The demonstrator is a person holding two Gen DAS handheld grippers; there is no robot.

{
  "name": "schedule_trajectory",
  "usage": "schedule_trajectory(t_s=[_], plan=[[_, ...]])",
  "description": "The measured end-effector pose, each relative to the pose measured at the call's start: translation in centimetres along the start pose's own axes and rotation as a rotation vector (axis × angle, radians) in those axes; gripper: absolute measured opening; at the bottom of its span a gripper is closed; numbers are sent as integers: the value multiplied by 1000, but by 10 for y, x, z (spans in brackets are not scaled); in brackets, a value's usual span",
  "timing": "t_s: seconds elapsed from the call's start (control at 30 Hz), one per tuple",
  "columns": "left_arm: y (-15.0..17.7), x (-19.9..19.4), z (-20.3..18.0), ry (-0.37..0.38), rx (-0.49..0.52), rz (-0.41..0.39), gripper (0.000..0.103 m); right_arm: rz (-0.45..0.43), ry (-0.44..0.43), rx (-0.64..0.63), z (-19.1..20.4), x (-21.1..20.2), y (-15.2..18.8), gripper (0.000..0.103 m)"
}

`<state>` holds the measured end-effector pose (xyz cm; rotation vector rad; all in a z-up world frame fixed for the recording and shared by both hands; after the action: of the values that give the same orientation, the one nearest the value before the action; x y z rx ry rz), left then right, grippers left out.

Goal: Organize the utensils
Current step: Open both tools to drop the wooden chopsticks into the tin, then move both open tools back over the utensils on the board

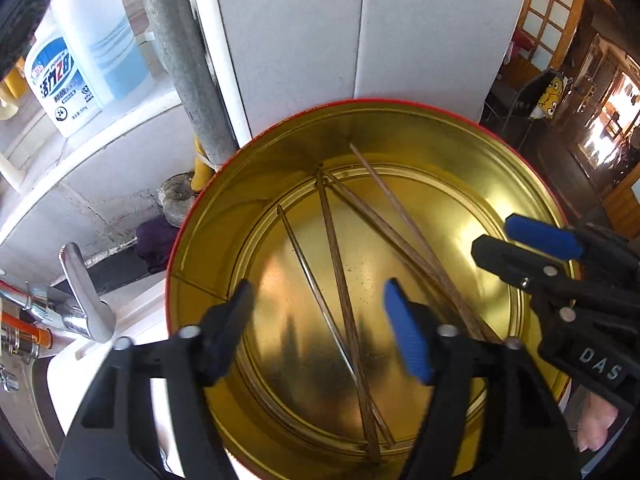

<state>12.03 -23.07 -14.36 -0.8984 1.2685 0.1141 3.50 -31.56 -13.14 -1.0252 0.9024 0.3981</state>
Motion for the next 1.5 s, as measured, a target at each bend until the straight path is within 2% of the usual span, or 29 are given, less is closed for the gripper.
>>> schedule_trajectory(t_s=[0.1, 0.23, 0.37, 0.47, 0.7, 1.0, 1.2, 1.5], plan=[[7, -11, 2, 11, -8, -11, 77, -59, 13, -5, 0, -16, -3, 69], [18, -22, 7, 12, -26, -13, 77, -60, -5, -20, 5, -24, 2, 75], [21, -34, 12, 13, -43, -27, 77, -84, -16, -20, 12, -34, 6, 88], [31, -51, 12, 5, -51, -42, 77, -111, -16, -3, 12, -46, 8, 91], [55, -81, 28, -9, -130, -78, 77, -138, -21, 43, 16, -68, 12, 92], [92, -115, 50, -27, -214, -108, 77, -161, -59, 7, 46, -95, 29, 92], [136, -136, 85, -57, -289, -105, 77, -161, -116, -46, 92, -102, 44, 93], [209, -166, 171, -134, -454, -108, 77, -133, -190, -149, 183, -96, 65, 93]])
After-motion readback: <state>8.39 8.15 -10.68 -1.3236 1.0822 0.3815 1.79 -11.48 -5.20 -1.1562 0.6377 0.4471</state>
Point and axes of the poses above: each gripper's, at about its wrist camera, not at the fingertips, and x roughly the way its jaws point, z to its left, y to its underside, the point moved 7 cm from there along x, roughly the way its jaws point, and after that the axes turned 2 degrees about -z, right-handed, at the moved point
